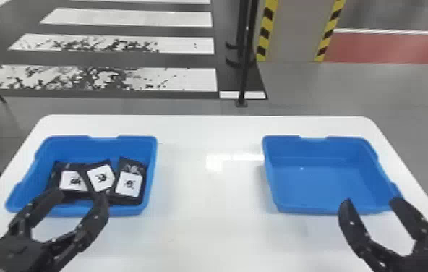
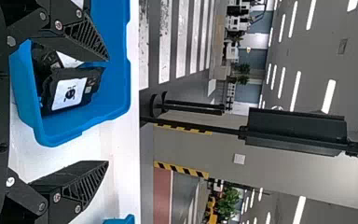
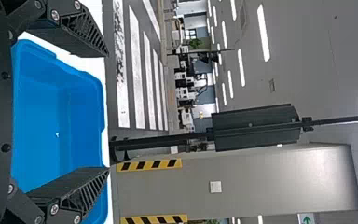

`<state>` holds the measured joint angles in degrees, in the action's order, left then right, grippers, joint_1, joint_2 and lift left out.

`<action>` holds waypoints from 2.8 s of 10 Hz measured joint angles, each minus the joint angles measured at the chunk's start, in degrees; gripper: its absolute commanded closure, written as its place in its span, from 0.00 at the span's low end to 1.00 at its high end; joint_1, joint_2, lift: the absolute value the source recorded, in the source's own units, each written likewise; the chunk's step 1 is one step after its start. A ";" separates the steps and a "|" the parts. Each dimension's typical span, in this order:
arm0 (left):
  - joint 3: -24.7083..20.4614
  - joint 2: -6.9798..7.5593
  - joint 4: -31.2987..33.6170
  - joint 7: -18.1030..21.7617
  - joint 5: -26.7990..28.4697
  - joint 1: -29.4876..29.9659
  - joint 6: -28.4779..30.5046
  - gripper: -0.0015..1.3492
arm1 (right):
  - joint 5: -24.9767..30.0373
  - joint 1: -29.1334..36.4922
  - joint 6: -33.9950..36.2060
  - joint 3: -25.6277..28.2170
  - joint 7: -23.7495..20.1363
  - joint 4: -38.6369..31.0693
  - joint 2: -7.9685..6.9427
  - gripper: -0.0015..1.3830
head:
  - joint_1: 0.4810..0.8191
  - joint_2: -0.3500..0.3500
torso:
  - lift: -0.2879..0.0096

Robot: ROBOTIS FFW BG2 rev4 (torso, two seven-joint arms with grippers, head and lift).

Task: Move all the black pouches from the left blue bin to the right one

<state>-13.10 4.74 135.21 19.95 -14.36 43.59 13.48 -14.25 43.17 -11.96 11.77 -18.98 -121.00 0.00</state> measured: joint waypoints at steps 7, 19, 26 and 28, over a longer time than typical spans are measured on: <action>-0.05 -0.01 0.00 0.00 -0.12 -0.43 1.58 0.20 | -0.58 0.00 0.01 -0.05 0.00 0.14 0.00 0.12 | 0.63 0.44 | 0.50; -0.04 2.56 -14.60 3.18 3.72 -24.45 24.56 0.20 | -3.72 -1.28 2.49 -2.29 -1.50 3.14 0.00 0.12 | 0.63 0.53 | 0.50; 1.96 4.38 -23.44 4.82 5.54 -35.65 37.78 0.20 | -4.02 -1.65 2.52 -2.33 -1.49 3.55 0.00 0.13 | 0.63 0.53 | 0.50; 2.52 4.82 -26.23 5.36 5.09 -37.74 38.01 0.22 | -4.05 -1.69 2.51 -2.40 -1.49 3.65 0.00 0.13 | 0.63 0.52 | 0.50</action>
<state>-10.58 9.56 108.97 25.31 -9.27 5.85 51.50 -18.31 41.48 -9.44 9.37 -20.48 -117.35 0.00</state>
